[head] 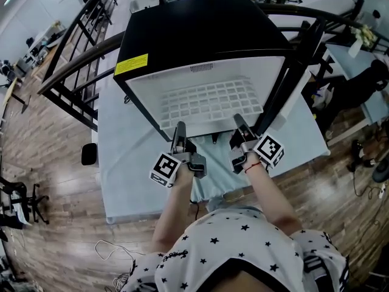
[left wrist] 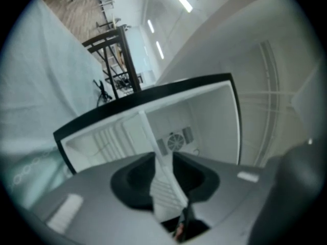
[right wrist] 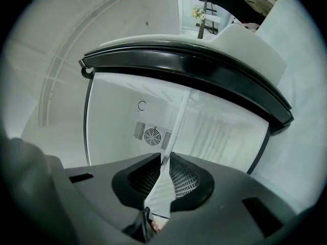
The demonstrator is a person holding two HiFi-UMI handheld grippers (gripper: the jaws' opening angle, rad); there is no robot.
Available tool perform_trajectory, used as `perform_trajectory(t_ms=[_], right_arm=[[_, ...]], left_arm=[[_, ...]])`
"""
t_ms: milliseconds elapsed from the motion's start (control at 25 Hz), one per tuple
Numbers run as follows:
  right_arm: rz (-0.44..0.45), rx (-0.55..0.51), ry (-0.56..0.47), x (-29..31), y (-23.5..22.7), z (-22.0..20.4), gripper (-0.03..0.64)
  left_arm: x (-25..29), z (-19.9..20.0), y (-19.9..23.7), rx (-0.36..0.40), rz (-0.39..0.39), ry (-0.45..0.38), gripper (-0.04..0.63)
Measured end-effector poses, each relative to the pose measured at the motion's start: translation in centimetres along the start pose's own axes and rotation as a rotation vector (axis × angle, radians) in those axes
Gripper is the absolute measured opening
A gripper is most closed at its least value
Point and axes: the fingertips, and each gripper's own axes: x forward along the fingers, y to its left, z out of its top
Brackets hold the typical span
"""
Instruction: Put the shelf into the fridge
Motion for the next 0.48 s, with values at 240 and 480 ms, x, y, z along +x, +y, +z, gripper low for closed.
perform_trajectory(t_ms=[240,480], right_arm=[[-0.012,-0.052,0.014,-0.24,0.05,-0.26,0.025],[-0.014,-0.093,0.028,-0.19,0.17,-0.4,0.026]], left_arm=[[-0.49,-0.54,0.44,0.056,0.016,0.023,0.055],[-0.55,-0.26,0.41,0.055,0.0,0.007,0.056]])
